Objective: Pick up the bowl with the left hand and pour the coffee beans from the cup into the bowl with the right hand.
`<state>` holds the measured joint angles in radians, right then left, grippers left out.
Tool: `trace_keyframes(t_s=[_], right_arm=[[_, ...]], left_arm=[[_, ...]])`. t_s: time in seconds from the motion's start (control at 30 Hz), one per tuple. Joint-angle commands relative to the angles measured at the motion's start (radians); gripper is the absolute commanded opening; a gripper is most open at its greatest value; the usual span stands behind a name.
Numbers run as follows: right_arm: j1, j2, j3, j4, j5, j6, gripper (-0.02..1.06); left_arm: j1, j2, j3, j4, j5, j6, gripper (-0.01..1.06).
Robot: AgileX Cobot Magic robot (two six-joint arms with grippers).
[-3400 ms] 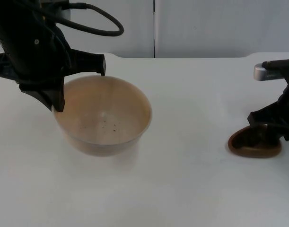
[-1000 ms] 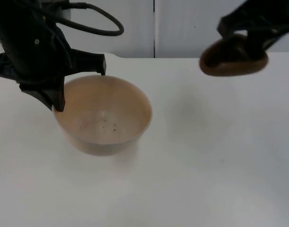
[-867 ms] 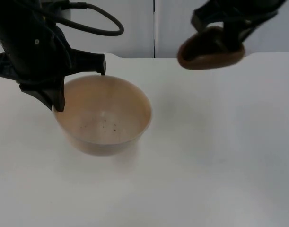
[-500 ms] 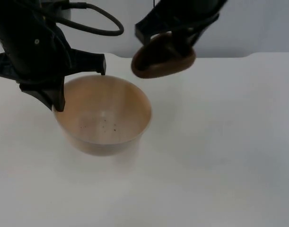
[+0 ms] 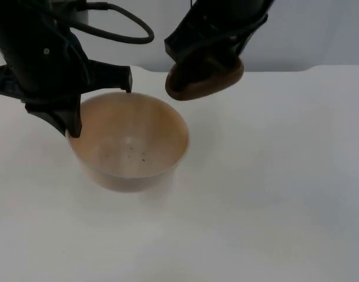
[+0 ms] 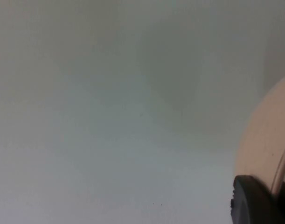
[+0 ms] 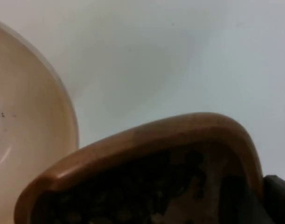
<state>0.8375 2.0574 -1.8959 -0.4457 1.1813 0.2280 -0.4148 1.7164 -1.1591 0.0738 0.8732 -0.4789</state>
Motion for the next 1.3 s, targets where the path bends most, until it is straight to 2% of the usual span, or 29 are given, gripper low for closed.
trace_keyframes(t_s=[0.0,0.07,0.43,1.03,1.27], right_arm=[[0.013,-0.012,-0.008,-0.026,0.006,0.004,0.00],[0.034,-0.023,-0.008,-0.083,0.010,0.008,0.00],[0.055,-0.090,-0.008,-0.174,0.010,0.051,0.00],[0.210,-0.096,-0.008,-0.537,0.011,0.068,0.00],[0.222,-0.096,-0.008,-0.566,0.011,0.035,0.00]], left_arm=[[-0.005,-0.009,-0.002,-0.006,-0.012,-0.005,0.00],[-0.005,-0.009,-0.002,-0.006,-0.012,-0.005,0.00],[-0.005,-0.009,-0.002,-0.014,-0.014,-0.005,0.00],[-0.005,-0.009,-0.002,-0.033,-0.016,-0.005,0.00],[-0.005,-0.009,-0.002,-0.050,-0.016,-0.005,0.00]])
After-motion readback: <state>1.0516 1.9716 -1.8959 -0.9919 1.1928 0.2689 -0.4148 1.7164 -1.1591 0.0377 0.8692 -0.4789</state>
